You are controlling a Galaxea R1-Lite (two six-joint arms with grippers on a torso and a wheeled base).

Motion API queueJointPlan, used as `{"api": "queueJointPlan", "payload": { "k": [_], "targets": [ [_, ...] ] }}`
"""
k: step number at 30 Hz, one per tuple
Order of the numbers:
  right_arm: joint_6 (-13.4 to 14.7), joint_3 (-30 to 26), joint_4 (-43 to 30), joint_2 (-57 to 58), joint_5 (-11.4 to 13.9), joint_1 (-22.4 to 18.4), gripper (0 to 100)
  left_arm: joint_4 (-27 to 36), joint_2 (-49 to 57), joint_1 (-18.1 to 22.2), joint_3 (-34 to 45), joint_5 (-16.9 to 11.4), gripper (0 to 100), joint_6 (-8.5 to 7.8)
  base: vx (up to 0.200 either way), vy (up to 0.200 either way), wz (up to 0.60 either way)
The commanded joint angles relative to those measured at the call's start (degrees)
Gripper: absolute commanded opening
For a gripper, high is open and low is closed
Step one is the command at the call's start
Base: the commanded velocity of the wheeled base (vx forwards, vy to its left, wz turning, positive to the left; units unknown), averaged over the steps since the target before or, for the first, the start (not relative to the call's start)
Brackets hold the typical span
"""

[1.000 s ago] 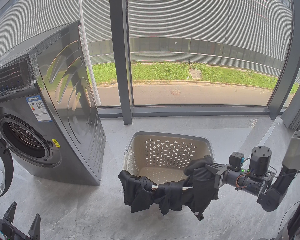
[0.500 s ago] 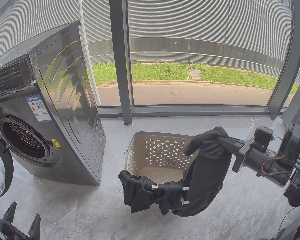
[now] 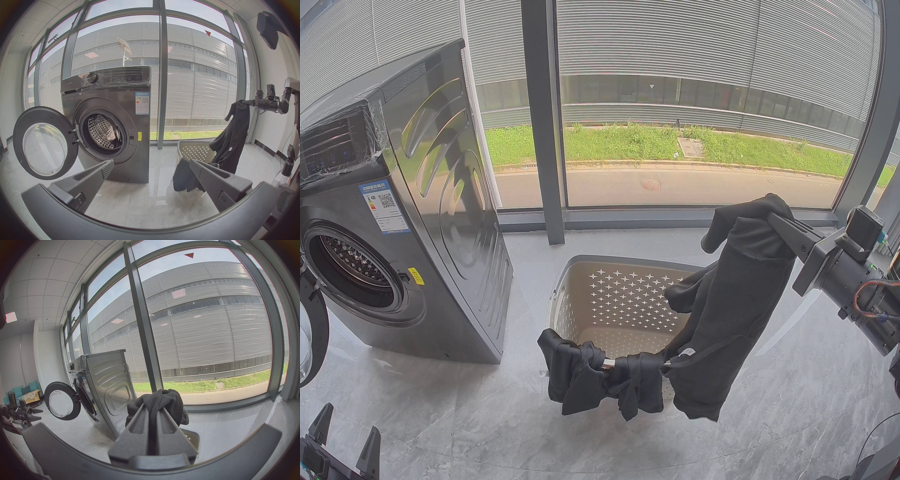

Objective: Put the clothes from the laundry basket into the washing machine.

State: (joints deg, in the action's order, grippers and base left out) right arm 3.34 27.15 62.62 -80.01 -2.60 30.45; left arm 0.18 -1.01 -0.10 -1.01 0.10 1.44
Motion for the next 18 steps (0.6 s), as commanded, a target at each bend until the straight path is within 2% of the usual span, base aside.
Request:
{"api": "queueJointPlan", "payload": {
  "k": [1,4,6,10,12,18],
  "targets": [
    [0.0,-0.1,0.0,0.6,-0.1,-0.1,0,0.0,1.0,0.0,0.9,0.0,100,-0.03,0.000,0.000,0.00],
    [0.1,-0.2,0.0,0.6,-0.6,-0.1,0,0.0,1.0,0.0,0.9,-0.3,100,-0.12,0.000,0.000,0.00],
    [0.0,-0.1,-0.1,0.6,-3.4,0.0,0,0.0,1.0,0.0,0.9,-0.3,100,-0.12,0.000,0.000,0.00],
    [0.5,0.3,0.0,0.1,-8.0,0.0,0,0.0,1.0,0.0,0.9,-0.3,100,-0.12,0.000,0.200,0.00],
    [1.8,0.5,0.0,0.1,-10.6,0.8,0,0.0,1.0,0.0,0.9,-0.3,100,-0.03,0.000,0.200,0.00],
    [2.3,0.5,0.0,0.0,-11.1,1.0,0,0.0,1.0,0.0,0.9,-0.3,100,-0.03,0.000,0.200,0.00]
  ]
}}
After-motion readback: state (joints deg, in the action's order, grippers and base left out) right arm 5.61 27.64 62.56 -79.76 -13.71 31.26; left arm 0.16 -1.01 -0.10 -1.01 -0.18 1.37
